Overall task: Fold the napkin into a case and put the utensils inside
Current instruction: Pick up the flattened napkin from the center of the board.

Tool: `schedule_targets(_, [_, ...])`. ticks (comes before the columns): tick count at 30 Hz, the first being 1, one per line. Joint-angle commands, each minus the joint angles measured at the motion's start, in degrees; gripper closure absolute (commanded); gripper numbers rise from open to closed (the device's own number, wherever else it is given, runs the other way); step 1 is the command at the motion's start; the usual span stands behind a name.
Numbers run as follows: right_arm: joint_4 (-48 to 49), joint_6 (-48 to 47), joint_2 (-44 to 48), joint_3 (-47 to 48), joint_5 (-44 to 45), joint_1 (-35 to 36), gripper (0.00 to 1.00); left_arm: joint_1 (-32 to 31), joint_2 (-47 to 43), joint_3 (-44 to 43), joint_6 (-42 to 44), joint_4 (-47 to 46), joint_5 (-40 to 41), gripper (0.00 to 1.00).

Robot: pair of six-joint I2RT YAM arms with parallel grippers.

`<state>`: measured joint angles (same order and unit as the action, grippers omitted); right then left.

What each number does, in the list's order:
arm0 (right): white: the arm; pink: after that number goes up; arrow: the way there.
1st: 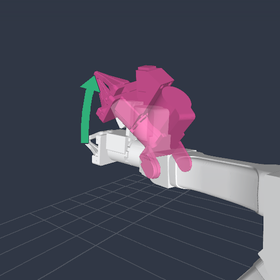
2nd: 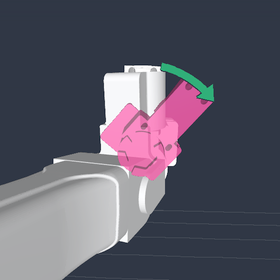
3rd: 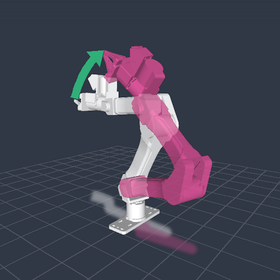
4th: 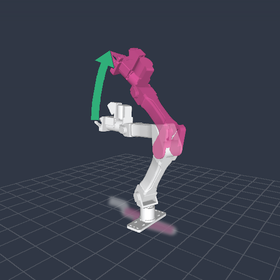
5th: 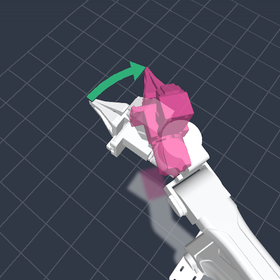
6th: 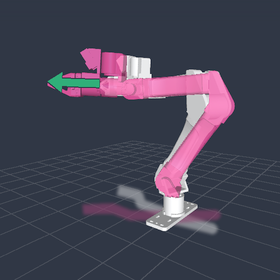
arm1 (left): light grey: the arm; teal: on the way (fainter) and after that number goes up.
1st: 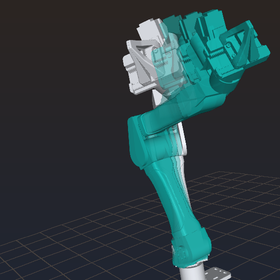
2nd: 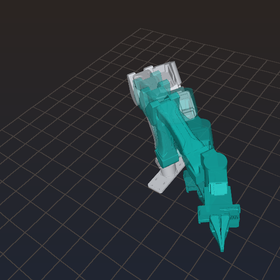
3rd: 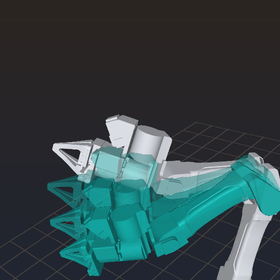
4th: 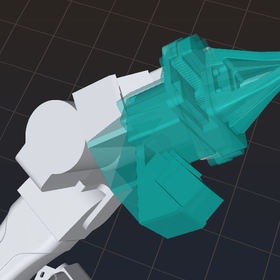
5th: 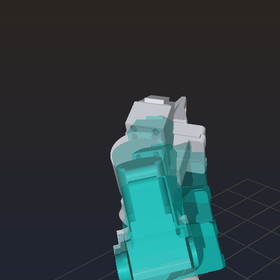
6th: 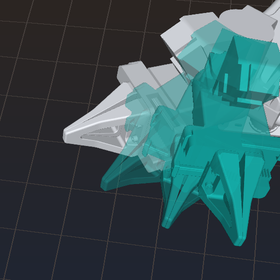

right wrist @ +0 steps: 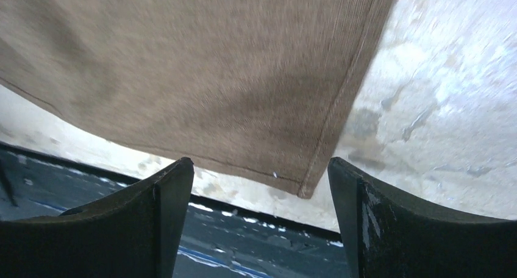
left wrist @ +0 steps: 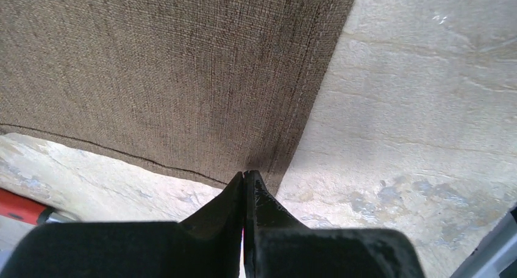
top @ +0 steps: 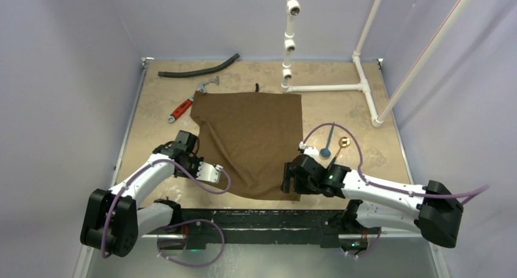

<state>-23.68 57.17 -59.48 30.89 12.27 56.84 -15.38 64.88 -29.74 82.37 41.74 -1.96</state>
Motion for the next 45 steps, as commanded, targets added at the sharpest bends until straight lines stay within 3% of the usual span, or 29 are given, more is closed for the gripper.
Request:
schedule_targets(1, [-0.68,5.12,-3.49,-2.85,-0.82,4.52,0.16,0.23,-1.05,-3.40,-2.21,5.61,-4.99,1.00])
schedule_targets(6, [2.07,5.62,-8.20,-2.38,1.62,6.49,0.20,0.20,-2.21,-4.11,-2.84,7.65,-4.74,1.00])
schedule_targets(9, [3.16,5.77,-10.53,-2.34,3.24,6.83,0.29,0.26,-2.37,-4.04,-2.57,8.08,-4.39,1.00])
schedule_targets(12, [3.02,6.50,-10.94,-2.21,4.98,7.04,0.48,0.29,-2.12,-3.25,-1.80,7.74,-2.98,1.00])
schedule_targets(16, [0.19,7.49,-8.00,-1.22,7.34,7.08,0.78,0.51,-2.02,0.44,1.08,3.69,0.23,0.77])
schedule_targets(18, [-1.98,7.81,-6.58,-0.28,8.34,7.13,0.85,0.61,-1.00,1.63,2.48,0.52,1.35,0.75])
schedule_targets(21, [-4.04,8.32,-5.50,0.50,9.07,7.10,0.86,0.74,3.48,1.17,2.41,-1.89,1.42,0.72])
schedule_targets(27, [-3.74,8.29,-5.00,1.92,8.23,7.10,0.87,0.74,8.48,-0.13,3.54,1.49,-0.37,0.76])
schedule_targets(31, [-2.87,7.54,-6.18,3.66,7.22,7.14,0.87,0.75,7.19,1.05,3.70,-0.20,-1.35,0.99])
schedule_targets(32, [-2.98,7.28,-6.37,4.27,7.05,7.12,0.87,0.73,7.19,0.54,3.04,-0.39,-1.85,1.00])
schedule_targets(45, [-10.02,4.34,-4.04,14.00,12.63,6.90,0.91,1.00,1.74,-14.33,-2.00,16.16,-8.75,1.00])
